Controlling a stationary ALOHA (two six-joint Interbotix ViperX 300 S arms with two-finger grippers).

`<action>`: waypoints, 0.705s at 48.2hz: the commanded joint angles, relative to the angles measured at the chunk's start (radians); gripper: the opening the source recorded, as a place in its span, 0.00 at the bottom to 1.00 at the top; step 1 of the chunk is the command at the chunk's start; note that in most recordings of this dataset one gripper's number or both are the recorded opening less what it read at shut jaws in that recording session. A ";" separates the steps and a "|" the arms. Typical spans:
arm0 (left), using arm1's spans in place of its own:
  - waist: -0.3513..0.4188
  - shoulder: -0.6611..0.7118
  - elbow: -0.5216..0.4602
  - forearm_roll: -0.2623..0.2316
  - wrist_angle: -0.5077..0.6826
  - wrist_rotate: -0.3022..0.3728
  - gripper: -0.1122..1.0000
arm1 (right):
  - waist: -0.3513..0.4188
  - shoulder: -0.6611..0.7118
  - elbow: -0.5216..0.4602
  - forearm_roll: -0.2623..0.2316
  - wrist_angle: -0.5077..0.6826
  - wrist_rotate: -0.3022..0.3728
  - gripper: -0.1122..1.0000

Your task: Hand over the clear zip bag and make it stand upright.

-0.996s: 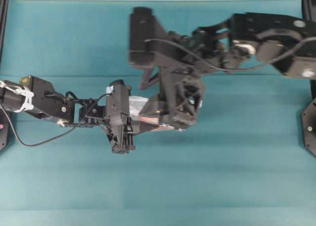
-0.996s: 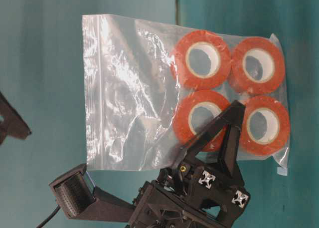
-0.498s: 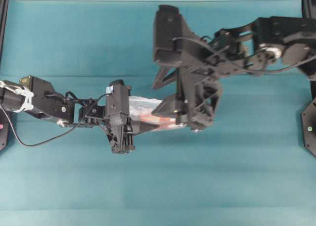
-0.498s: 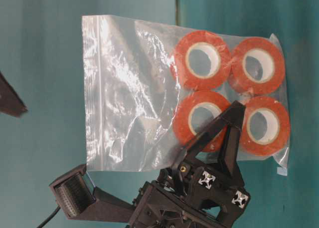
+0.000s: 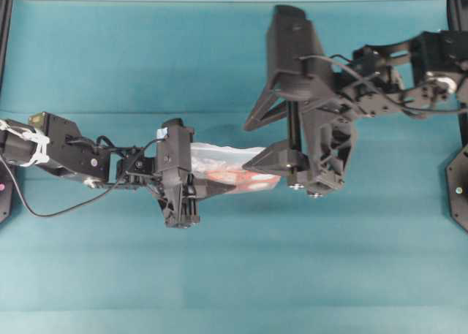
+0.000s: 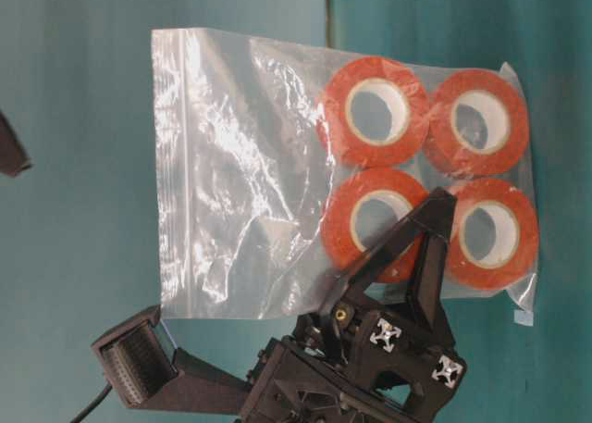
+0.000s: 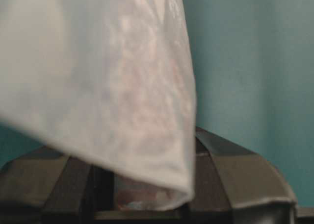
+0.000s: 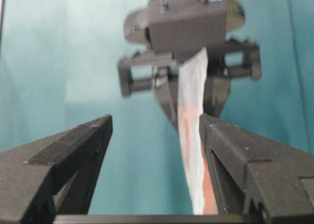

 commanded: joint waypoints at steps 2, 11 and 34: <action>-0.012 -0.005 0.005 0.000 0.008 -0.002 0.32 | 0.005 -0.058 0.025 0.002 -0.078 -0.003 0.84; -0.011 -0.006 0.008 0.000 0.005 -0.002 0.32 | 0.011 -0.081 0.118 0.002 -0.183 0.003 0.84; -0.011 -0.008 0.008 0.000 0.005 -0.003 0.32 | 0.023 -0.052 0.104 -0.002 -0.184 -0.003 0.84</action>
